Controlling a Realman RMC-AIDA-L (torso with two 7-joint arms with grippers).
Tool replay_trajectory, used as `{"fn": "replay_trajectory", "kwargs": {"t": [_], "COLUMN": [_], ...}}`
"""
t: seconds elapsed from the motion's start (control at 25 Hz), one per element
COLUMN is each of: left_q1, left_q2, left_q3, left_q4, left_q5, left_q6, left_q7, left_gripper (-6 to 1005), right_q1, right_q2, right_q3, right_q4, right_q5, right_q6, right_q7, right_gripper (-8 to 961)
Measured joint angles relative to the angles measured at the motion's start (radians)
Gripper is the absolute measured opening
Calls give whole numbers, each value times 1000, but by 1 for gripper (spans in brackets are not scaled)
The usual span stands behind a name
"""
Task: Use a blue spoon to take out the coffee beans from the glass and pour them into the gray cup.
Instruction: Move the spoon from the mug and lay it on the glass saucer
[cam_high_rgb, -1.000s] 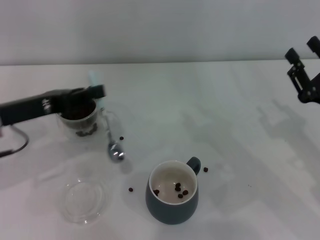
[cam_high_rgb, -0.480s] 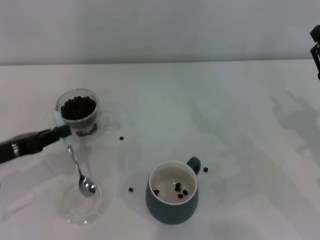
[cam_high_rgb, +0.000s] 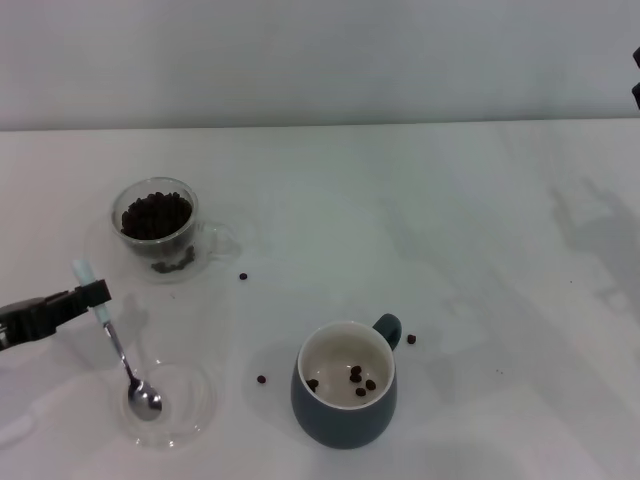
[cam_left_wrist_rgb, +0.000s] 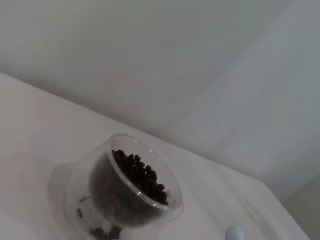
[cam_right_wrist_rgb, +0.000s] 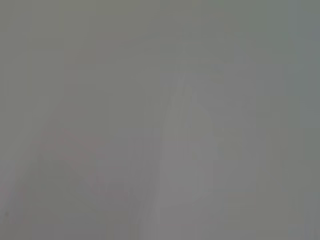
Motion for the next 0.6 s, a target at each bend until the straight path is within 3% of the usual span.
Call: {"fn": "replay_trajectory", "kwargs": {"t": [0.6], "left_q1": [-57], "left_q2": [-8], "left_q3": [-3], "left_q4": [-115], "left_q5": [8], "left_q6": [-65], "left_q7": [28], "left_gripper": [138], "right_q1": [3], "right_q2": [2], "right_q3": [-11], "right_q4": [-13], "right_q5": [-9], "right_q6": [2], "right_q7": [16], "right_gripper": [483]}}
